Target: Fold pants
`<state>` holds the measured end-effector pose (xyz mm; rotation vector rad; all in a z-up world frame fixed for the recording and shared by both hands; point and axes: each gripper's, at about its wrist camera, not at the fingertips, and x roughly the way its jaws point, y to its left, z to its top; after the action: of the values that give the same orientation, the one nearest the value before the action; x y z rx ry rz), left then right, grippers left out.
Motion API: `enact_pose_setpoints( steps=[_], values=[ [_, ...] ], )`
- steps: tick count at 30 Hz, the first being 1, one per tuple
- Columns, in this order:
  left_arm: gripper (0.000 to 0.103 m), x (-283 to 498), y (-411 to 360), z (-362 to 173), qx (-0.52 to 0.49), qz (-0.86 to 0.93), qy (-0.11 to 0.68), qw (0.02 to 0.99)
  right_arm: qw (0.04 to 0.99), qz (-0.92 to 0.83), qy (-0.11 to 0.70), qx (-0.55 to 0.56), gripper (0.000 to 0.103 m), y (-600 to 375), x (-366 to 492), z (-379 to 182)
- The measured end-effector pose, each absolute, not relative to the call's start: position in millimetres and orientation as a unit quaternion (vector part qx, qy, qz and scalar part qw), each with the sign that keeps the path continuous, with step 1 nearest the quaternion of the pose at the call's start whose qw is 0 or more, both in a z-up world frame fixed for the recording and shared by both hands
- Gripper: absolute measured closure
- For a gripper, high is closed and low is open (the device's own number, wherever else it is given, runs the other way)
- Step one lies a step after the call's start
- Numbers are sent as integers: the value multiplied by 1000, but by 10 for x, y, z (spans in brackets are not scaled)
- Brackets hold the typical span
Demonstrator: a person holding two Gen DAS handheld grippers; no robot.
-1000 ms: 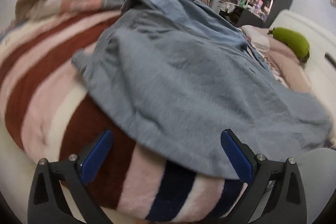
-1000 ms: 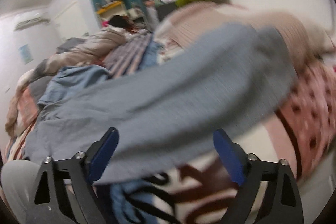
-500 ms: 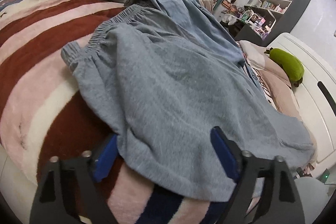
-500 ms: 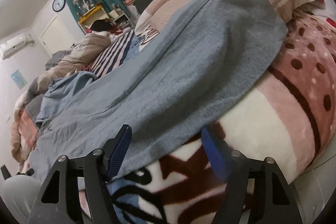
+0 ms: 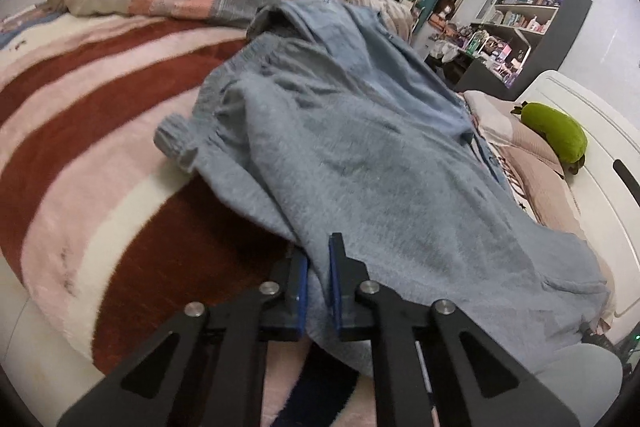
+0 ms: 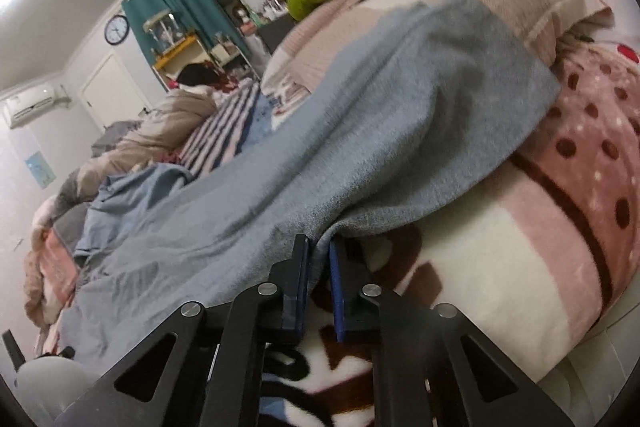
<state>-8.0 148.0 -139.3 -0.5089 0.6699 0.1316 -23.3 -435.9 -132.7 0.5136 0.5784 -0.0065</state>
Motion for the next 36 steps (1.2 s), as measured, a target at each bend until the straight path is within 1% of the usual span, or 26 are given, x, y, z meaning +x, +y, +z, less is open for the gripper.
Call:
enact_pose_setpoints(
  steps=[2,6,10,15,20,24,25,26,27,31,32,33,36],
  values=[
    [96,-96,1472,-1324,-244,58,318,914,931,10,267,250,98,-4355,-260,-1249],
    [97,-72,1469,-1159,-236,45,301,923,946,28,241,216,99,-4323,-245,-1042],
    [97,-8,1451,-891,-211,29,277,937,948,55,223,219,100,-4326,-83,-860],
    [97,176,1458,-614,-177,16,260,949,958,60,211,183,100,-4405,125,-621],
    [97,431,1453,-471,-157,11,255,954,960,55,223,163,101,-4470,391,-505],
    [97,489,1398,-494,-141,4,263,954,939,96,289,161,97,-4440,374,-619],
    [97,483,1397,-532,-143,2,268,953,933,102,301,168,91,-4444,282,-688],
    [97,478,1396,-561,-145,1,271,951,928,103,312,176,73,-4464,194,-766],
    [97,470,1402,-597,-150,0,275,950,924,101,320,184,61,-4470,103,-843],
    [97,448,1447,-659,-159,-1,282,946,904,64,357,226,60,-4566,-276,-1226],
    [97,443,1431,-655,-158,-1,282,946,901,54,360,237,59,-4594,-363,-1307],
    [97,431,1428,-651,-158,-1,282,946,897,45,363,249,54,-4626,-432,-1382],
    [97,437,1433,-649,-157,-1,282,947,891,34,366,268,50,-4649,-517,-1509]
  ],
)
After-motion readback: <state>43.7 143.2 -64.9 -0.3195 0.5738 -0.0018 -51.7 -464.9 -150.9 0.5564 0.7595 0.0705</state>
